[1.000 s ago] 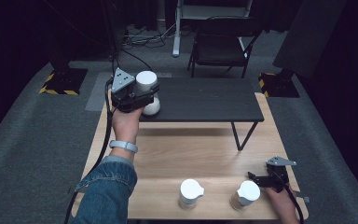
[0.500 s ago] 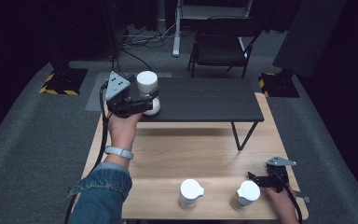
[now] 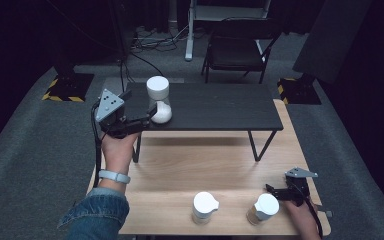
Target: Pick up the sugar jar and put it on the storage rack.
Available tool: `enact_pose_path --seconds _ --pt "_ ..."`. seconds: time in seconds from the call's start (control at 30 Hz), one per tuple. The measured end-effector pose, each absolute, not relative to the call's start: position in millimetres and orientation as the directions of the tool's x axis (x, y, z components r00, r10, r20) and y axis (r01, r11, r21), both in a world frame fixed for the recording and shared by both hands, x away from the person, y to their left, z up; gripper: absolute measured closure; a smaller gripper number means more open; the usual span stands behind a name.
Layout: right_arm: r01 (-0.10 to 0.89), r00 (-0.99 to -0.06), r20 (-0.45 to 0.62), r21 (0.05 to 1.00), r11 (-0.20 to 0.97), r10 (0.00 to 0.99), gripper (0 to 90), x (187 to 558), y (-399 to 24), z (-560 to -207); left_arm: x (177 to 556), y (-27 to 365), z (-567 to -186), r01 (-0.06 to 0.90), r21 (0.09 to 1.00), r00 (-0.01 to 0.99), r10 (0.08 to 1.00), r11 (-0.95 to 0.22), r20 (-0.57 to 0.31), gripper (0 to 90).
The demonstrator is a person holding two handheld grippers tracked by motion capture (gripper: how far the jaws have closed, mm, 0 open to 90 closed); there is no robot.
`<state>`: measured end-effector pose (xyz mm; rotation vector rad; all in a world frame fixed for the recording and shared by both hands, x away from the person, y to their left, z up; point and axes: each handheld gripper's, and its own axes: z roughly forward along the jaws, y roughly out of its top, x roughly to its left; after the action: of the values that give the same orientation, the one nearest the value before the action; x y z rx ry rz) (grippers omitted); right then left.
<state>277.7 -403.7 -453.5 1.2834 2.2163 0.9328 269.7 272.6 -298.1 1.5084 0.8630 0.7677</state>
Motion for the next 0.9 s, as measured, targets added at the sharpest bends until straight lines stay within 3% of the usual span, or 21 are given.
enact_pose_path --seconds 0.9 --pt "0.596 -0.489 -0.020 0.723 0.350 0.872 0.5 278 -403 -453 245 290 -328 0.133 0.990 0.492 0.870 -0.045 -0.027 9.2"
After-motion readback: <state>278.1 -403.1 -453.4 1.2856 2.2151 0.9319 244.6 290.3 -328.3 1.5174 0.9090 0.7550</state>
